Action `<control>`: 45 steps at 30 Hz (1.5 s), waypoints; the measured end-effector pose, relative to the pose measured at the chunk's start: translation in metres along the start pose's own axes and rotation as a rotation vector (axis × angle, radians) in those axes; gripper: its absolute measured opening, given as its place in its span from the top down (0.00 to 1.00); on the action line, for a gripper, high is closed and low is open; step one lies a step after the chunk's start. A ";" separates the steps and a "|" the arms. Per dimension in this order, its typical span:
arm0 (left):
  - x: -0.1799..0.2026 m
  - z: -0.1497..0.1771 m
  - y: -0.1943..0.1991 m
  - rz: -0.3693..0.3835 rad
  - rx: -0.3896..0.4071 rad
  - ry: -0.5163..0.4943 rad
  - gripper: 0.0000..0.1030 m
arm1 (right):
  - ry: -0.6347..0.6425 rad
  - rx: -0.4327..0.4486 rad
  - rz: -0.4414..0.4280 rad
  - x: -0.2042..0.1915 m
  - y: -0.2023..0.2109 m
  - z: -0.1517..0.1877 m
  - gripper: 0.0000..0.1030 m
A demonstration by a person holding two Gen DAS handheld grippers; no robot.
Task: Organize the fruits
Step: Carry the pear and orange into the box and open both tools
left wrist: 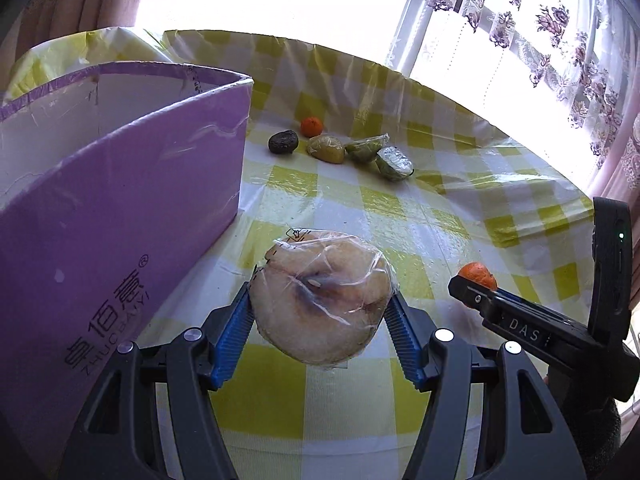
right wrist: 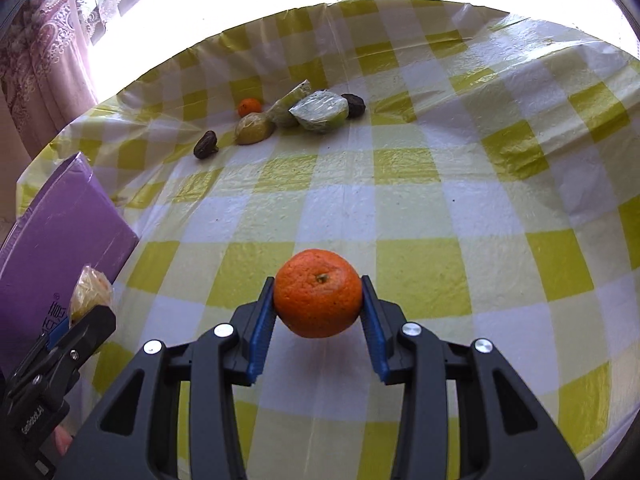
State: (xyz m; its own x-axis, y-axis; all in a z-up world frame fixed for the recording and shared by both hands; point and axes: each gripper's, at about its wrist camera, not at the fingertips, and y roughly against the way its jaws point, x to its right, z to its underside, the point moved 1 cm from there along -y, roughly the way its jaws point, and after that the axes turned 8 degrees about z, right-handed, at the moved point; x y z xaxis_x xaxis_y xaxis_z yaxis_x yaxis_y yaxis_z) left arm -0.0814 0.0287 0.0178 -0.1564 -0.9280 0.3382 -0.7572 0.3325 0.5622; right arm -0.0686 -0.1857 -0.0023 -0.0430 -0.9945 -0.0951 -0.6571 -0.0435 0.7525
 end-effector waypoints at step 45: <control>-0.119 -0.023 0.206 -0.549 0.421 0.084 0.41 | 0.454 0.260 -0.511 -0.249 0.124 0.000 0.60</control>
State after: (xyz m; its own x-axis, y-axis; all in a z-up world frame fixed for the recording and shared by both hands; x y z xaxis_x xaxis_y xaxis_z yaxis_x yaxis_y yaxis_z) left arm -0.2042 0.2111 0.1106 0.3560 -0.9215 0.1551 -0.8968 -0.2902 0.3340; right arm -0.1394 0.0561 0.1142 0.5958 -0.8000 -0.0714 -0.6715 -0.5449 0.5021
